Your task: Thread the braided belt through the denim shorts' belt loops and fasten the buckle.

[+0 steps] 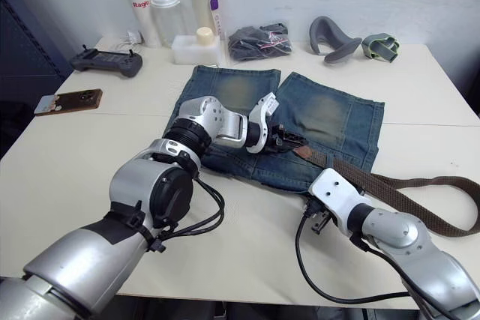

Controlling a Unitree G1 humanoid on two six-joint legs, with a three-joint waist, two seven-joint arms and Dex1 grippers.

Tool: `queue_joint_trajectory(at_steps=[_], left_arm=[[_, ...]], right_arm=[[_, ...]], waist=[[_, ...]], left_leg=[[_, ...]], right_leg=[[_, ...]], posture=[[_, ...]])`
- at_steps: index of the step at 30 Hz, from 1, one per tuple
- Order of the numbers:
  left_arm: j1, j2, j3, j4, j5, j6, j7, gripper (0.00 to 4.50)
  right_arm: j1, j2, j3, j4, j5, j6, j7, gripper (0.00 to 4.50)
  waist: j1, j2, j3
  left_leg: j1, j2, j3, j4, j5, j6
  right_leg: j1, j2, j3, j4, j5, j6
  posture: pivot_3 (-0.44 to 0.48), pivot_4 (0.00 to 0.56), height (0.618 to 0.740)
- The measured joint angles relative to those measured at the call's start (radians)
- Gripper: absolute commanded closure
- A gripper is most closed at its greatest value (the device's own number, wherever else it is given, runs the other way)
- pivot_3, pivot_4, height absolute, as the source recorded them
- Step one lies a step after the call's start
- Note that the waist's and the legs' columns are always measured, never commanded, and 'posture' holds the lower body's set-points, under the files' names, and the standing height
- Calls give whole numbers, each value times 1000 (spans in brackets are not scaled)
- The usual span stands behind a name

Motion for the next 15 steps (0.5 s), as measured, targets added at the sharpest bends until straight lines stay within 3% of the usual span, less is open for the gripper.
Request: queue_joint_trajectory(at_steps=[14, 15], left_arm=[[-14, -46, 28, 5, -23, 90, -12, 1323], [-14, -46, 29, 5, -23, 90, -12, 1570]], right_arm=[[3, 15, -9, -14, -12, 25, -1, 4500], [4, 15, -9, -14, -14, 25, -1, 4500]], waist=[[0, 0, 0], [0, 0, 0]], left_leg=[[0, -4, 0, 0, 0, 0], [0, -4, 0, 0, 0, 0]], right_leg=[[0, -6, -4, 0, 0, 0], [0, -6, -4, 0, 0, 0]], posture=[[0, 150, 631], [0, 150, 631]])
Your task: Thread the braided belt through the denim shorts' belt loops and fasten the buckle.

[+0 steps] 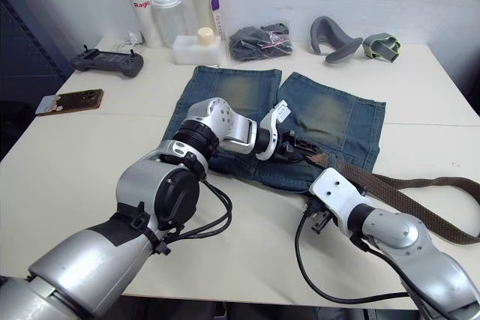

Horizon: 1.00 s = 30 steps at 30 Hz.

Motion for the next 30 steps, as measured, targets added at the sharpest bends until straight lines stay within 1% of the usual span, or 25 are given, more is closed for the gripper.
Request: queue_joint_trajectory(at_steps=[2, 4, 7, 8, 17, 22, 24, 26, 27, 28, 30], left_arm=[[0, 0, 1, 0, 0, 0, 2, 2146], [2, -1, 2, 1, 0, 0, 5, 2974], [4, -3, 5, 1, -1, -1, 9, 4441], [3, -5, 9, 1, -4, -2, 10, 4483], [4, 2, 44, 1, -22, -1, 41, 4483], [4, 41, 63, 1, -40, 15, 43, 4483], [10, 46, 66, -1, -41, -23, 44, 4483], [20, 45, 91, 1, -55, -48, 65, 3833], [22, 42, 101, 3, -59, -57, 79, 3690], [22, 36, 110, 6, -60, -71, 98, 3308], [22, 19, 116, 14, -60, -91, 130, 2385]], right_arm=[[1, 0, 0, -1, -1, 0, 0, 4500], [1, 0, 0, -2, -2, 1, -1, 4500], [1, 1, 0, -2, -3, 1, -1, 4500], [1, 2, 0, -2, -3, 2, -1, 4500], [1, 7, 0, -3, -4, 2, -1, 4500], [-2, 11, 2, -1, -4, 1, 1, 4500], [-18, 11, 8, 13, -6, -3, 5, 4500], [-24, 13, 13, 18, -14, -4, 5, 4500], [-25, 13, 13, 19, -15, -4, 5, 4500], [-26, 14, 14, 20, -16, -4, 5, 4500], [-27, 18, 14, 21, -19, -4, 4, 4500]], waist=[[0, 0, 0], [0, 0, 0], [0, 0, 0], [0, 0, 0], [0, 0, 0], [-1, 0, 0], [-1, 0, 0], [0, 0, 0], [0, 0, 0], [0, 0, 0], [1, 0, 0]], left_leg=[[0, 0, 0, 0, 0, 0], [0, 0, 0, 0, 0, 0], [0, -1, 0, 0, 0, 0], [0, -1, 0, 0, 0, 0], [0, -1, 0, 0, 0, 0], [0, -1, 0, 0, 0, 0], [0, -1, 0, 0, 0, 0], [0, -1, 0, 0, 0, -1], [0, -1, 0, 0, 0, -1], [0, -1, 0, 0, 0, -1], [0, -1, 0, 0, 0, -1]], right_leg=[[0, 0, 0, 0, 0, 0], [0, 0, 0, 0, 0, 0], [0, -1, 0, 0, 0, 0], [0, -1, 0, 0, 0, 0], [0, -1, 0, 0, 0, 0], [0, -1, 0, 0, 0, 0], [0, -1, 0, 0, 0, 0], [0, -1, 1, 0, 0, 0], [-1, -1, 1, 0, 0, 0], [-1, -1, 1, 0, 0, 0], [-1, -2, 1, 0, 0, 0]], posture=[[0, 150, 631], [0, 150, 631], [0, 150, 631], [0, 150, 631], [0, 150, 631], [0, 150, 631], [0, 150, 631], [0, 150, 631], [0, 150, 631], [0, 150, 631], [0, 150, 631]])
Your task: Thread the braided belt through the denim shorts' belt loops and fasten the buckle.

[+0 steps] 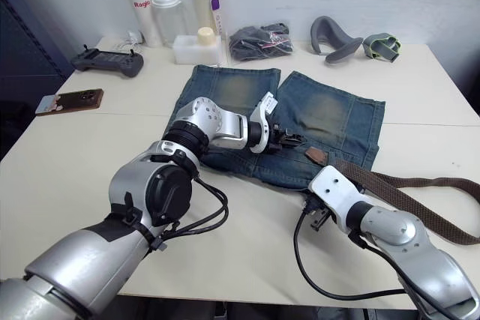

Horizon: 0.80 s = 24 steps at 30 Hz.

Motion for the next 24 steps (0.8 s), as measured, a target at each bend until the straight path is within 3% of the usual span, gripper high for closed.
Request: queue_joint_trajectory(at_steps=[2, 8, 17, 19, 20, 21, 22, 24], left_arm=[[0, -24, 13, 22, -3, -25, 49, 1497], [-1, -53, 30, 27, -16, -53, 97, 1497], [-5, -93, -24, 27, -2, -60, 53, 1497], [-5, -95, -25, 27, -3, -60, 51, 2043], [-5, -95, -24, 28, -3, -60, 53, 2454], [-5, -95, -23, 30, -3, -60, 54, 3139], [-5, -97, -22, 33, -4, -59, 55, 3234], [-5, -92, 1, 44, -19, -52, 65, 4032]], right_arm=[[-1, 4, 1, 0, -5, 1, -1, 4500], [0, 20, 7, -7, -11, 9, -11, 4500], [23, 40, 3, -39, -29, 38, -38, 4500], [26, 42, -1, -41, -29, 39, -38, 4500], [27, 43, -2, -41, -29, 39, -38, 4500], [28, 43, -3, -42, -29, 39, -38, 4500], [28, 43, -4, -42, -29, 39, -38, 4500], [30, 45, -4, -42, -29, 38, -38, 4500]], waist=[[0, 0, 0], [0, 0, 0], [1, 0, 0], [2, 0, 0], [2, 0, 0], [2, 0, 0], [2, 0, 0], [1, 0, 0]], left_leg=[[0, -1, 0, 0, 0, 0], [0, -2, 0, -1, 0, -1], [0, -3, -1, -1, 0, -1], [0, -4, -1, -1, 0, -1], [0, -4, -1, -1, 0, -1], [0, -4, -1, -1, 0, -1], [0, -5, -1, -1, 0, -1], [0, -5, -1, -1, 0, 0]], right_leg=[[0, -1, 0, 0, 0, 0], [0, -2, 0, 0, 0, 0], [0, -2, 0, 0, 0, 0], [0, -3, 0, 0, 0, 0], [0, -3, 0, 0, 0, 0], [0, -3, 0, 0, 0, 0], [0, -4, 0, 0, 0, 0], [0, -5, -1, 0, 0, 0]], posture=[[0, 150, 631], [0, 150, 631], [0, 150, 631], [0, 150, 631], [0, 150, 631], [0, 150, 631], [0, 150, 631], [0, 150, 631]])
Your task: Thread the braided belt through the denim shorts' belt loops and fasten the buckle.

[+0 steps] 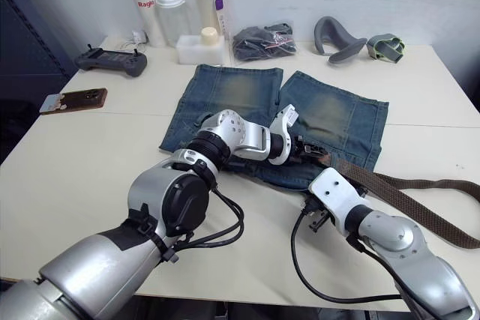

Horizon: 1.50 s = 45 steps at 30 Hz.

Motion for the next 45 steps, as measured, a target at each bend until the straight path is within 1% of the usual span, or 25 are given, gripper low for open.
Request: queue_joint_trajectory(at_steps=[1, 6, 9, 10, 12, 14, 18, 23, 25, 27, 29, 31, 33, 34, 35, 36, 37, 38, 39, 41, 43, 44, 45], left_arm=[[0, 4, 9, 2, -7, 3, 3, 4474], [-1, 55, 73, 13, -58, 39, 49, 4474], [-37, 130, 94, 13, -82, 138, 65, 4474], [-62, 169, 100, 8, -89, 179, 69, 4474], [-107, 238, 117, -10, -110, 267, 78, 4474], [-127, 282, 129, -35, -132, 359, 84, 4474], [-87, 327, 136, -114, -147, 492, 115, 4474], [27, 338, 189, -211, -148, 547, 183, 4474], [63, 321, 227, -271, -155, 539, 216, 4474], [95, 282, 253, -336, -172, 500, 233, 4474], [129, 217, 281, -412, -195, 463, 243, 4474], [149, 135, 266, -517, -220, 472, 234, 4474], [162, 65, 183, -660, -244, 495, 202, 4474], [164, 38, 122, -720, -251, 504, 183, 4474], [176, 34, 42, -786, -251, 507, 161, 4474], [196, 50, -53, -851, -246, 498, 135, 4474], [222, 86, -165, -919, -231, 481, 101, 4474], [238, 109, -226, -954, -223, 470, 81, 4474], [249, 120, -259, -977, -219, 466, 67, 4474], [253, 98, -248, -987, -219, 476, 62, 4474], [234, 12, -116, -955, -236, 522, 89, 4474], [224, -27, -76, -945, -238, 541, 106, 4474], [215, -43, -62, -936, -238, 555, 121, 4474]], right_arm=[[0, 0, 0, 0, 0, 0, 0, 4500], [-4, 0, 5, 4, 0, -9, 4, 4500], [-18, 0, 19, 15, 0, -21, 7, 4500], [-22, 0, 22, 19, -1, -24, 9, 4500], [-29, 0, 28, 30, -4, -37, 12, 4500], [-48, 1, 35, 34, -5, -56, 16, 4500], [-83, 2, 61, 55, -5, -86, 33, 4500], [-122, 11, 95, 95, -5, -101, 54, 4500], [-136, 11, 106, 109, -5, -111, 63, 4500], [-145, 11, 107, 128, -5, -114, 68, 4500], [-152, 11, 108, 150, -8, -114, 70, 4500], [-158, 11, 107, 162, -9, -116, 73, 4500], [-164, 11, 107, 169, -11, -119, 77, 4500], [-165, 12, 108, 172, -12, -121, 78, 4500], [-168, 12, 110, 175, -12, -124, 80, 4500], [-170, 12, 111, 180, -12, -126, 81, 4500], [-170, 13, 111, 187, -12, -130, 82, 4500], [-172, 13, 112, 191, -12, -132, 83, 4500], [-174, 13, 112, 194, -12, -133, 84, 4500], [-181, 13, 111, 204, -15, -134, 85, 4500], [-191, 16, 112, 216, -24, -137, 85, 4500], [-201, 21, 115, 227, -30, -139, 85, 4500], [-209, 27, 117, 236, -32, -143, 85, 4500]], waist=[[0, 0, 0], [-1, 0, 0], [-6, -1, 1], [-6, -1, 1], [-6, -1, 1], [-5, -1, 1], [-3, 0, 0], [-3, 0, 0], [-3, 0, 0], [-2, 0, 0], [2, 0, 0], [5, -1, 0], [6, -1, 0], [5, 0, 0], [3, 0, -1], [1, 1, -1], [-3, 1, -1], [-3, 1, -1], [-2, 2, -1], [-1, 1, -1], [2, 0, -1], [2, 0, 0], [1, -1, 0]], left_leg=[[0, 0, 0, 0, 0, 0], [0, 0, 0, 0, 0, 0], [0, -1, 0, -2, 0, 0], [0, 0, -1, -2, 0, 0], [1, 0, -1, -3, 1, -1], [2, 0, -1, -4, 2, -2], [2, 0, -2, -3, 2, -4], [1, -1, -2, -3, 3, -5], [1, -1, -2, -3, 4, -7], [1, -1, -2, -4, 4, -7], [0, -1, -2, -3, 4, -8], [0, -1, -2, -3, 4, -8], [0, -1, -2, -4, 4, -8], [2, -1, -2, -5, 4, -8], [3, -1, -2, -6, 4, -8], [4, -2, -2, -6, 4, -8], [5, -1, -1, -7, 5, -9], [6, -1, -1, -8, 6, -11], [6, -1, -1, -9, 6, -12], [6, -1, -3, -9, 8, -11], [4, -1, -3, -9, 8, -9], [3, -2, -3, -9, 8, -7], [3, -3, -3, -8, 8, -6]], right_leg=[[0, 0, 0, 0, 0, 0], [0, -4, -7, 1, 0, 0], [-1, -10, -17, 2, 0, 0], [-1, -10, -19, 2, 0, 0], [-1, -10, -20, 2, 0, 0], [0, -11, -20, 3, 0, 0], [-1, -11, -20, 4, 0, 0], [-2, -12, -19, 5, 0, 0], [-3, -13, -19, 6, 0, 0], [-3, -13, -19, 6, 0, 0], [-3, -13, -19, 6, 0, 0], [-2, -13, -19, 5, 0, 0], [0, -12, -19, 1, 0, 0], [1, -12, -20, 0, 0, 0], [2, -12, -20, -1, 0, 0], [3, -12, -19, -1, 0, 0], [3, -12, -19, 0, 0, 0], [3, -12, -19, 0, 0, 0], [3, -12, -19, 1, 0, 0], [3, -11, -20, 0, 0, 0], [3, -11, -20, -1, 0, 0], [3, -11, -20, -3, 0, 0], [3, -11, -20, -3, 0, 0]], posture=[[0, 150, 631], [0, 150, 631], [0, 150, 631], [0, 150, 631], [0, 150, 631], [0, 150, 631], [0, 150, 631], [0, 150, 631], [0, 150, 631], [0, 150, 631], [0, 150, 631], [0, 150, 631], [0, 150, 631], [0, 150, 631], [0, 150, 631], [0, 150, 631], [0, 150, 631], [0, 150, 631], [0, 150, 631], [0, 150, 631], [0, 150, 631], [0, 150, 631], [0, 150, 631]])
